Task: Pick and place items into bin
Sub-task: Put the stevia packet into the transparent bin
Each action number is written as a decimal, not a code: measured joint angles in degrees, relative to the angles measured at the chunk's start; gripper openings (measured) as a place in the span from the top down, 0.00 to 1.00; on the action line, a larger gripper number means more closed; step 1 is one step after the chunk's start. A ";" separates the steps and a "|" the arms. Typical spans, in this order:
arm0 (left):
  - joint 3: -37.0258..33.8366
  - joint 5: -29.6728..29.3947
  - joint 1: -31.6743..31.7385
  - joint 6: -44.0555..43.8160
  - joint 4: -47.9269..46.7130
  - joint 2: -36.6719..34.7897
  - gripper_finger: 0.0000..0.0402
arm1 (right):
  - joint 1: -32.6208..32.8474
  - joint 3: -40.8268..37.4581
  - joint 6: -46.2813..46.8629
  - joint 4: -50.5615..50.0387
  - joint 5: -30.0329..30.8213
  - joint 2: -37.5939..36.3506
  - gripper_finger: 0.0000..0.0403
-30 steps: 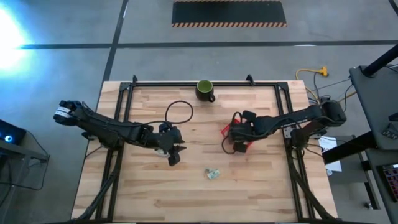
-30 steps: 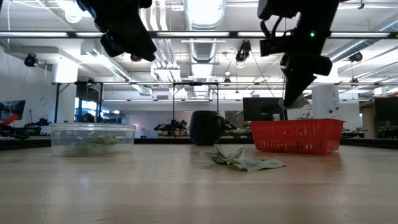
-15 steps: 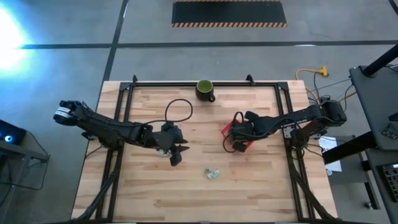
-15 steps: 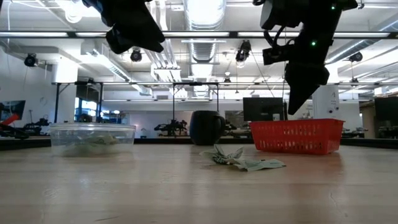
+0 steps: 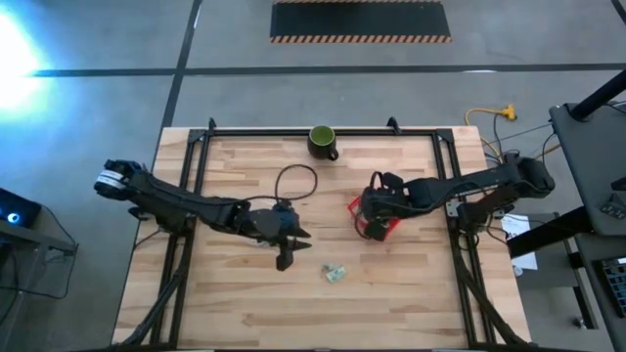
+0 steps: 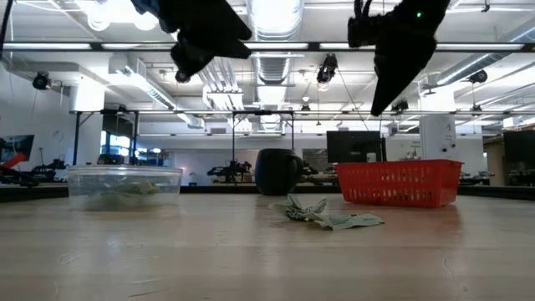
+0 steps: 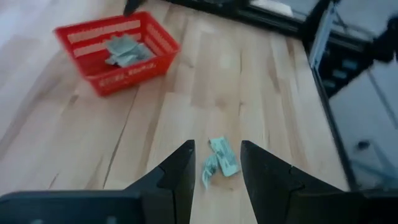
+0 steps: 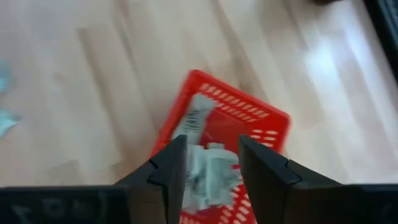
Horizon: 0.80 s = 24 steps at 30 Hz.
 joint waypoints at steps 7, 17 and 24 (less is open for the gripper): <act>0.00 4.31 -0.06 8.22 2.14 7.70 0.72 | 3.61 -0.08 -0.85 1.02 -5.08 -4.01 0.70; 1.98 7.84 -0.04 9.75 5.61 17.23 0.72 | 11.17 -0.09 -1.88 6.69 -6.34 -8.96 0.74; 5.40 8.54 -0.11 12.39 6.49 23.50 0.72 | 14.18 -0.17 -0.82 6.82 -5.90 -9.20 0.76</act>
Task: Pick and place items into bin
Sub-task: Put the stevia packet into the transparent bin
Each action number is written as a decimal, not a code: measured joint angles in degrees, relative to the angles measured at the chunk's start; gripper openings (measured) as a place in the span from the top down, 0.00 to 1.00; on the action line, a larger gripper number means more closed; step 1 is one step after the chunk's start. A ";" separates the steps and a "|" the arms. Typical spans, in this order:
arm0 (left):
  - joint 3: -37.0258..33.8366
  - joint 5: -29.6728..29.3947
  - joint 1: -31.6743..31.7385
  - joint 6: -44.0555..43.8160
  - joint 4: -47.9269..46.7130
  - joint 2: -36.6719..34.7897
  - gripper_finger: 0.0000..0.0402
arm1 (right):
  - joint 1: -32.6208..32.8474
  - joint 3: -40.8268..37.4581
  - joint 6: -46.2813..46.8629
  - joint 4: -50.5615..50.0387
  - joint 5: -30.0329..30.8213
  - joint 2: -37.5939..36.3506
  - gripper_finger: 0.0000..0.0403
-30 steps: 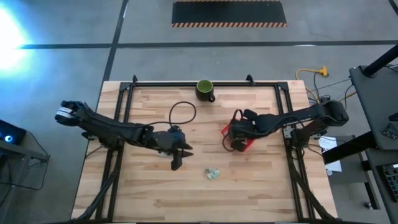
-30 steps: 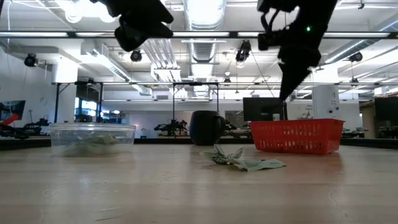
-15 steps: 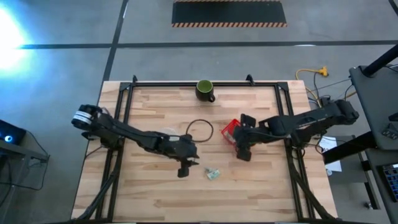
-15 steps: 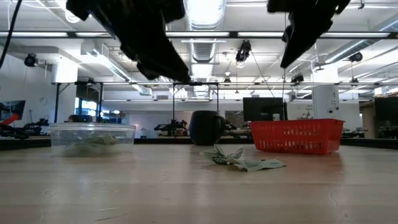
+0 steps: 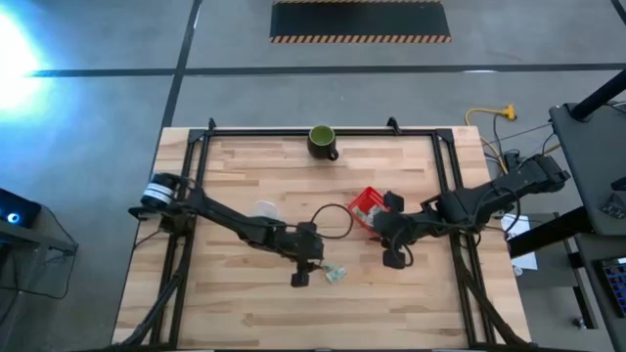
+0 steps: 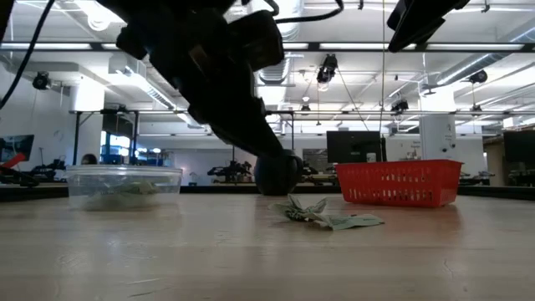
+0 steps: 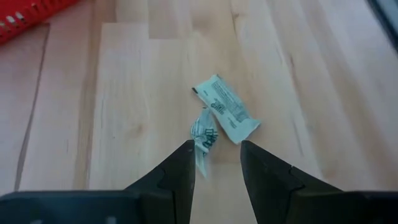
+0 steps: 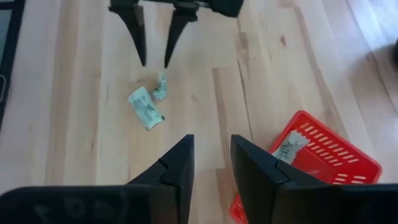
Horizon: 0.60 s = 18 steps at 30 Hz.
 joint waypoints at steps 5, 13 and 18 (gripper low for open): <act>1.00 -0.06 0.00 1.39 -0.01 2.43 0.72 | 1.13 0.00 1.56 0.00 0.05 0.02 0.78; 0.79 -1.03 0.04 1.46 0.68 4.15 0.72 | 2.63 -0.02 2.26 0.10 0.04 0.04 0.81; 0.77 -1.34 0.04 1.45 2.31 5.40 0.72 | 2.90 -0.04 2.89 0.37 0.17 0.07 0.82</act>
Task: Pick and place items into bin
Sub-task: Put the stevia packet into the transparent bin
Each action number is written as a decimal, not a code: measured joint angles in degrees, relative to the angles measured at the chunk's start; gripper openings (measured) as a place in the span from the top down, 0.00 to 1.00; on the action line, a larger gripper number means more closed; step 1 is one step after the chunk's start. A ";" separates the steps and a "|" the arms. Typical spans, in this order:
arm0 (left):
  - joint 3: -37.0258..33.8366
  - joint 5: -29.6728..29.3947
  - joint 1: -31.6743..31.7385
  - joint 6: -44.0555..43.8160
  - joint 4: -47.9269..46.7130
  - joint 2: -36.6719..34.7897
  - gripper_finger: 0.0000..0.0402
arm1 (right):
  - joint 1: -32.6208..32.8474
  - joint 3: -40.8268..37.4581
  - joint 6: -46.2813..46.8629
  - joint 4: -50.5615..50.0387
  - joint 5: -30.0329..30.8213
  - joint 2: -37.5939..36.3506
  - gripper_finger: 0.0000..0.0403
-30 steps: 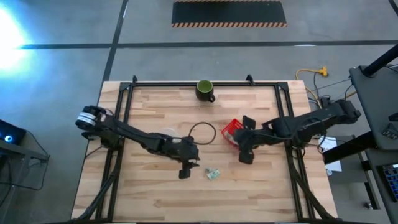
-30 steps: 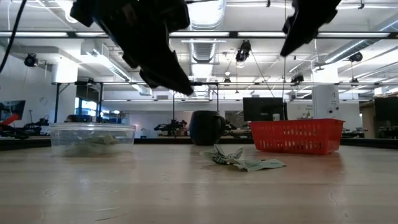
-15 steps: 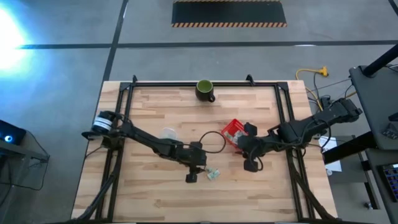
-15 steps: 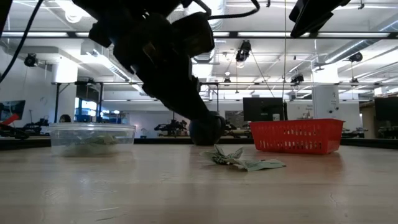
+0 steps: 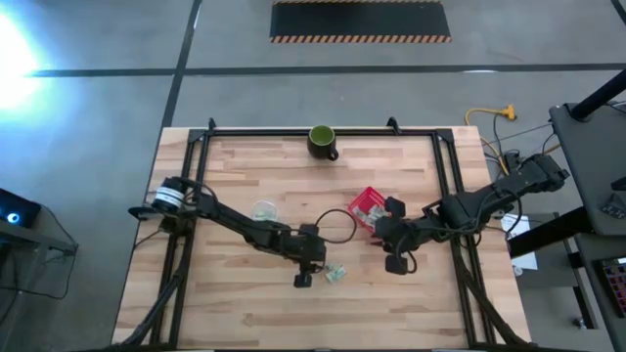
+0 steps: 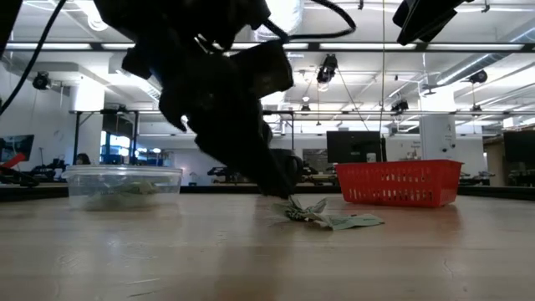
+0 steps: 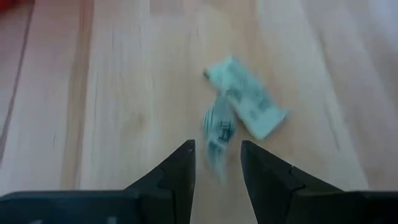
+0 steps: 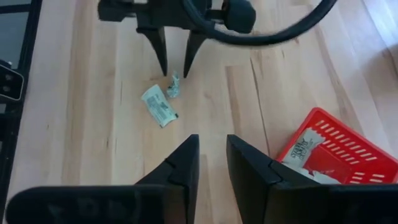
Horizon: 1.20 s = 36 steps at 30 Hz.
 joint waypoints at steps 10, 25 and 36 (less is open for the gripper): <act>0.04 0.04 0.07 -0.10 3.24 2.32 0.72 | 0.08 -0.31 0.83 -0.01 0.00 0.02 0.80; 0.20 0.07 0.07 -0.30 3.36 2.86 0.86 | 0.08 -0.37 0.83 0.04 -0.02 0.00 0.82; 0.46 0.09 0.07 -1.75 3.60 1.79 0.99 | 0.08 -0.39 0.83 0.04 -0.02 0.00 0.84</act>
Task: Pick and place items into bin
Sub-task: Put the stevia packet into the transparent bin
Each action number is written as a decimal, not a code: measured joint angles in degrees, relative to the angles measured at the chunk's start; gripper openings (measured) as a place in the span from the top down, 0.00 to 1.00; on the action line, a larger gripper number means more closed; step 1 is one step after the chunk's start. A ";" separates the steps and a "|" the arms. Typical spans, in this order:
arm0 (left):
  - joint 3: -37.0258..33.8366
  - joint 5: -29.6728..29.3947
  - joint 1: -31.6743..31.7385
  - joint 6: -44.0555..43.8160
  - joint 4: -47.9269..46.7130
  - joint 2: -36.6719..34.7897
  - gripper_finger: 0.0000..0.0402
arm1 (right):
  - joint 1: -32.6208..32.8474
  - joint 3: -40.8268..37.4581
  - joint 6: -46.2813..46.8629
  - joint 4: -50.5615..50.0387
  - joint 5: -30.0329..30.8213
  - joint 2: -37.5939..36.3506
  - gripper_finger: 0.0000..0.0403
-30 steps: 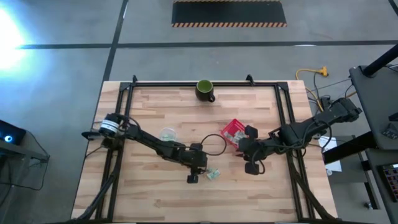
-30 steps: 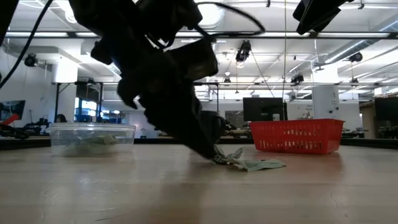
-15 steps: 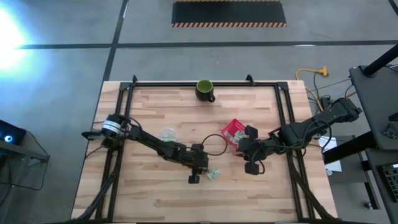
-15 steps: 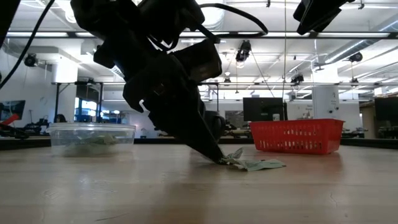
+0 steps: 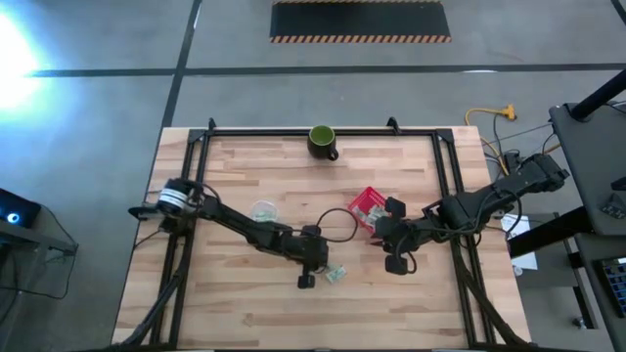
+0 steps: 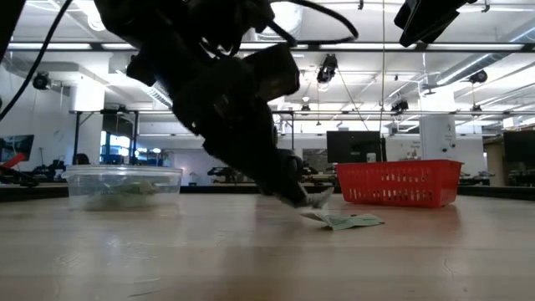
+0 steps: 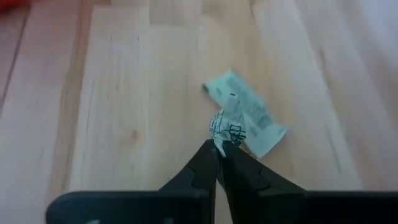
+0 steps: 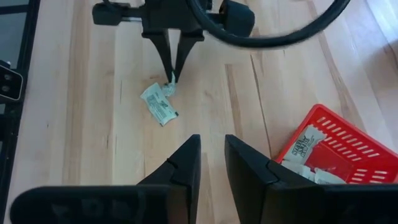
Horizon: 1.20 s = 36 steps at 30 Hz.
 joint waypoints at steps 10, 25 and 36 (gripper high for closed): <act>0.64 -6.09 0.41 0.35 -1.07 -4.98 0.99 | 0.00 -0.04 0.00 0.09 -0.02 0.00 0.85; 0.57 -24.40 0.68 -8.00 -27.04 -16.16 0.99 | 0.00 -0.54 2.82 0.89 -0.07 0.07 0.85; 0.31 -29.60 0.40 -23.49 -56.73 -26.21 0.99 | 0.00 -2.72 2.84 6.01 0.57 0.09 0.86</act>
